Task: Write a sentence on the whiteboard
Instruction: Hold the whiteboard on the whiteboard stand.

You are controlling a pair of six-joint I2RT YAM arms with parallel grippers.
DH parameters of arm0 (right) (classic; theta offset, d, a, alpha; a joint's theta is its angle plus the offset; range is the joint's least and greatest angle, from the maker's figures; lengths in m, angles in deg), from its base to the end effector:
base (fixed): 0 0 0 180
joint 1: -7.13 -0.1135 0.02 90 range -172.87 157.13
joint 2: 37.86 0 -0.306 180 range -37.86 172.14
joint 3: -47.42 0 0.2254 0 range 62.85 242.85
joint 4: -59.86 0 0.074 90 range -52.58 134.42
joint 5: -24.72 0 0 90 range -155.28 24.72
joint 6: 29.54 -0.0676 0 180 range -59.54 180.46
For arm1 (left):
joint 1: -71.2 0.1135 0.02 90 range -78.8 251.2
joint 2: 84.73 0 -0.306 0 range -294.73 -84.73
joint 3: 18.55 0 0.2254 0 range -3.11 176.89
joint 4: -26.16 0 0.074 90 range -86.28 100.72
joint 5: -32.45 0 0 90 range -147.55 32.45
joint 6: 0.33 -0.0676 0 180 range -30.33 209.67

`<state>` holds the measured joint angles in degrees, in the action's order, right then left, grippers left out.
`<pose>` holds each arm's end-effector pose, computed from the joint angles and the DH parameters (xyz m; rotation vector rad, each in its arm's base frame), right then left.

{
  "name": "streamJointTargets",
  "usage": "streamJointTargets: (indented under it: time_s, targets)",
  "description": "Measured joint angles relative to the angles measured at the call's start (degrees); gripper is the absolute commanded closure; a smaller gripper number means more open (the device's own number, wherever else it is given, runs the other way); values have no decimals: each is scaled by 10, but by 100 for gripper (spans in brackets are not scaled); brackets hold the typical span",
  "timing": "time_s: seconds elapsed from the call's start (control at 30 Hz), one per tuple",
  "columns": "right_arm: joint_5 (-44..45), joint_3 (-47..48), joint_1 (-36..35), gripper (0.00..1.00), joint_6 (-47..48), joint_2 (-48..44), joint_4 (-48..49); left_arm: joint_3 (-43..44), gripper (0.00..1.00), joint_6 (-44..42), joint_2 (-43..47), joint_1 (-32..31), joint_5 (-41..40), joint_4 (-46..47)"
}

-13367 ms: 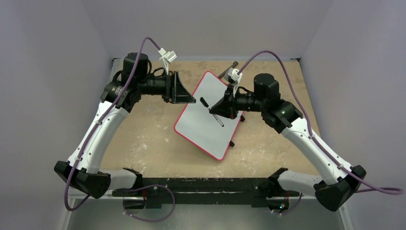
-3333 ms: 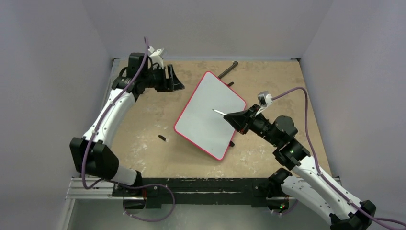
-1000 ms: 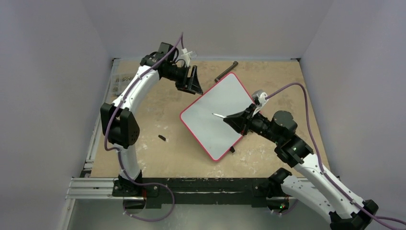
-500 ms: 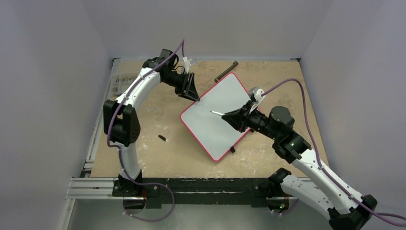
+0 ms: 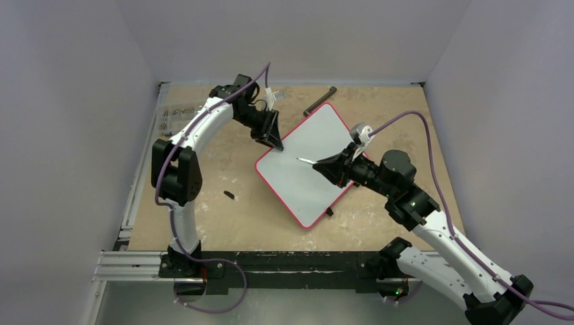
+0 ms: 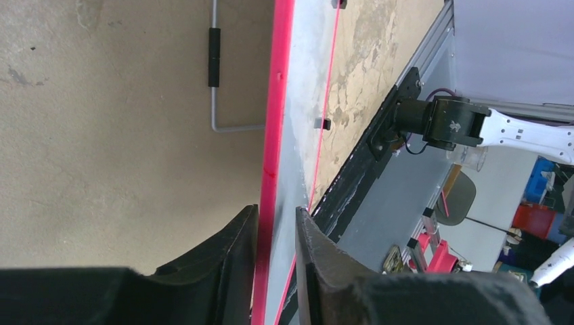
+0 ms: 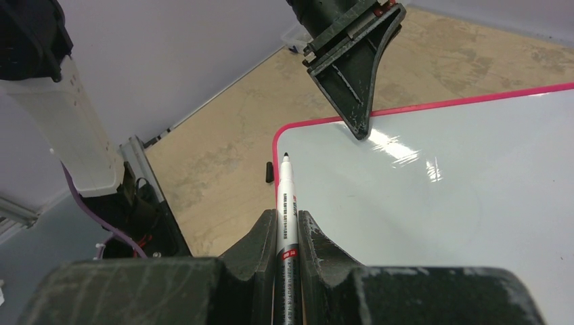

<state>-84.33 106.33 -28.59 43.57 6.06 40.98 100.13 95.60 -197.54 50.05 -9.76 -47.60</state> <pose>0.1129 0.1083 0.3747 -0.5428 1.6390 0.9628 0.3623 -0.1938 0.3080 0.5866 2.6336 -1.2808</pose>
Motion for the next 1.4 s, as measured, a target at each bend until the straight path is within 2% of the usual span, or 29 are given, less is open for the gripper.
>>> streamJointTargets:
  time_s: [0.27,0.4,1.03,1.4]
  targets:
    - [-32,-17,0,100,-26,14,41,1,100,-11,-16,-3,11,-16]
    - [-45,-30,0,100,-35,34,54,12,100,-19,-16,-7,24,-24]
    - [-60,-34,-38,100,-27,166,78,32,100,-27,-15,-15,-6,-46]
    - [-33,20,-47,100,-23,215,79,34,100,-27,-13,-18,-16,-48]
